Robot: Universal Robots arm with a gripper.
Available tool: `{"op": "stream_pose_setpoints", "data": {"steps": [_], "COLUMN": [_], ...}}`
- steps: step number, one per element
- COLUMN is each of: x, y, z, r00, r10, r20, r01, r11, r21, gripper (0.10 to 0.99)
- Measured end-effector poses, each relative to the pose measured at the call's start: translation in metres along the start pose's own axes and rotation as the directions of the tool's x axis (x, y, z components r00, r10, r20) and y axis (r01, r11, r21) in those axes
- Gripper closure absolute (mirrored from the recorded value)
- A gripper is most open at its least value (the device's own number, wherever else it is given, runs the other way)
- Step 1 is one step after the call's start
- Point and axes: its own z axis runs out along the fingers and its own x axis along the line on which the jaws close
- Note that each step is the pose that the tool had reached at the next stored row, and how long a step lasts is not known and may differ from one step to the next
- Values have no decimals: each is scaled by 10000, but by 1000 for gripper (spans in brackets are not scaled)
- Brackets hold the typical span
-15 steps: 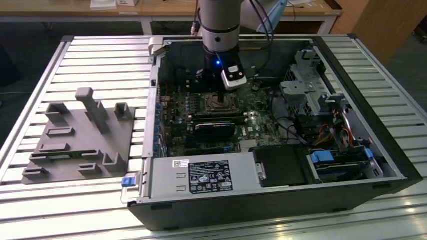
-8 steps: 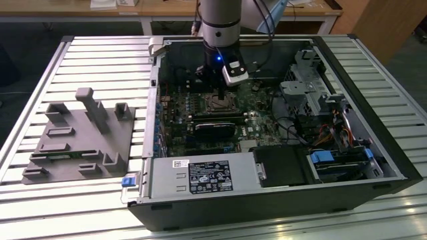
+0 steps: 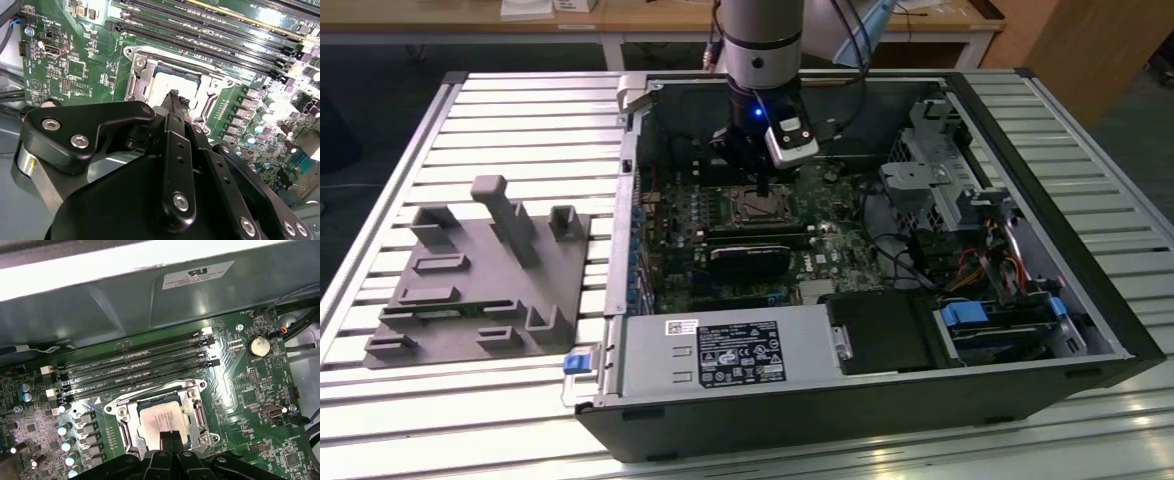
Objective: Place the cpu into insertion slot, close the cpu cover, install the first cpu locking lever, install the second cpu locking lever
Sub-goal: 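Install the second cpu locking lever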
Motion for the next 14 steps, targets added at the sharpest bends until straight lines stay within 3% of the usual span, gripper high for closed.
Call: {"op": "stream_pose_setpoints", "data": {"steps": [14], "x": [-18], "y": [-67], "z": [0], "r00": [10000], "r10": [0], "r20": [0], "r01": [0], "r11": [10000], "r21": [0], "gripper": [980]}}
